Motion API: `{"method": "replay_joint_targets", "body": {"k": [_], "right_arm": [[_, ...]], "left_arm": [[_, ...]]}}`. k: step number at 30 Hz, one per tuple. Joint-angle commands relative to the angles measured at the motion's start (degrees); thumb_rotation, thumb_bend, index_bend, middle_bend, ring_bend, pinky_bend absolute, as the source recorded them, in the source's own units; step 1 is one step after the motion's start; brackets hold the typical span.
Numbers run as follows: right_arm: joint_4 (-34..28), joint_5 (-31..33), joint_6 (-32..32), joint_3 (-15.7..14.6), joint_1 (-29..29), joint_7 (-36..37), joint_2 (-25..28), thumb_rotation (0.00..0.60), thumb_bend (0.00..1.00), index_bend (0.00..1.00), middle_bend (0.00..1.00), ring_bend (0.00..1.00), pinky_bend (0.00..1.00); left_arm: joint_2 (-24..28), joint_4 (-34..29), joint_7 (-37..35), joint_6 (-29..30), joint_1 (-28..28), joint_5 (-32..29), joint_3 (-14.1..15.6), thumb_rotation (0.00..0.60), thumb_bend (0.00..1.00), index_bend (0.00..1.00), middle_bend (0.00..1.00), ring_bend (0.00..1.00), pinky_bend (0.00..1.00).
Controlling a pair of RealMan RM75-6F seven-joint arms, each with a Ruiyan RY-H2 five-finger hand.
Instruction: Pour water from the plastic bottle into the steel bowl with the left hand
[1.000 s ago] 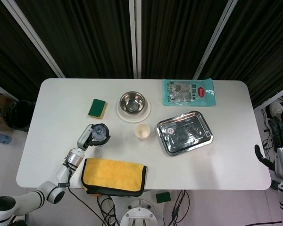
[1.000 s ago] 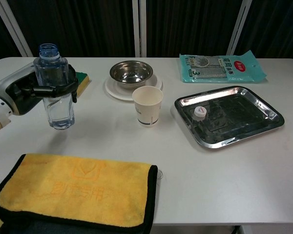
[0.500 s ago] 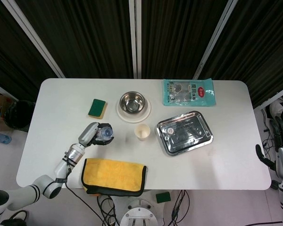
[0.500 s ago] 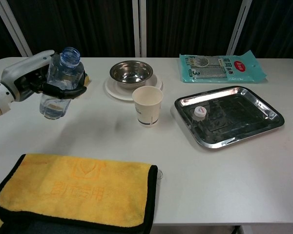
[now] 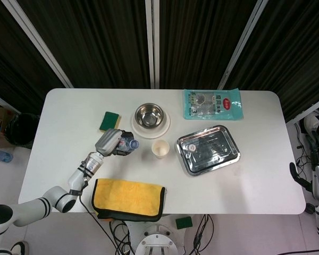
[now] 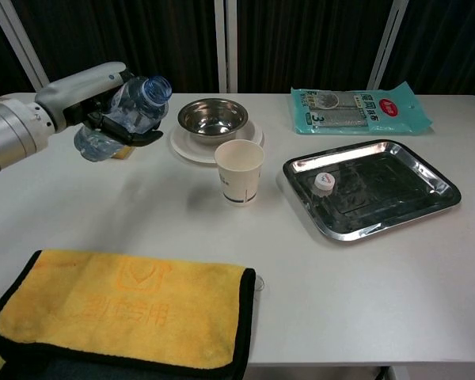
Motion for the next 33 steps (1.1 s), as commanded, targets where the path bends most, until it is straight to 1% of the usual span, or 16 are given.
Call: {"method": "replay_joint_targets", "body": {"k": [1, 6, 10, 16, 20, 25, 33], "right_arm": [[0.09, 0.07, -0.17, 0.03, 0.10, 0.05, -0.04, 0.600, 0.35, 0.00, 0.00, 0.00, 0.00], [0.04, 0.23, -0.44, 0.13, 0.24, 0.00, 0.07, 0.600, 0.35, 0.00, 0.00, 0.00, 0.00], [-0.06, 0.37, -0.55, 0.24, 0.29, 0.00, 0.20, 0.600, 0.35, 0.00, 0.00, 0.00, 0.00], [0.08, 0.66, -0.78, 0.30, 0.32, 0.18, 0.21, 0.600, 0.35, 0.00, 0.00, 0.00, 0.00], [0.06, 0.74, -0.78, 0.34, 0.29, 0.48, 0.32, 0.600, 0.35, 0.00, 0.00, 0.00, 0.00], [0.17, 0.85, -0.68, 0.36, 0.18, 0.67, 0.43, 0.600, 0.35, 0.00, 0.00, 0.00, 0.00], [0.41, 0.87, -0.70, 0.33, 0.16, 1.09, 0.37, 0.600, 0.35, 0.00, 0.00, 0.00, 0.00]], "left_arm": [[-1.61, 2.30, 4.33, -1.81, -2.10, -1.40, -1.25, 0.600, 0.48, 0.71, 0.71, 0.61, 0.67], [-3.97, 5.53, 7.34, -4.10, -4.27, -2.95, -2.22, 0.600, 0.48, 0.71, 0.71, 0.61, 0.67], [-5.86, 8.19, 8.97, -6.09, -5.61, -4.06, -2.42, 0.600, 0.49, 0.71, 0.71, 0.61, 0.67], [-8.92, 12.51, 12.79, -6.45, -6.52, -4.71, -2.11, 0.600, 0.49, 0.72, 0.71, 0.61, 0.67], [-10.58, 14.61, 14.97, -6.85, -6.78, -6.39, -2.91, 0.600, 0.49, 0.72, 0.72, 0.61, 0.67], [-11.49, 16.58, 16.98, -6.15, -7.53, -5.54, -2.35, 0.600, 0.50, 0.72, 0.72, 0.61, 0.67], [-12.86, 19.06, 17.54, -4.64, -8.41, -3.50, -1.08, 0.600, 0.51, 0.72, 0.72, 0.61, 0.67]]}}
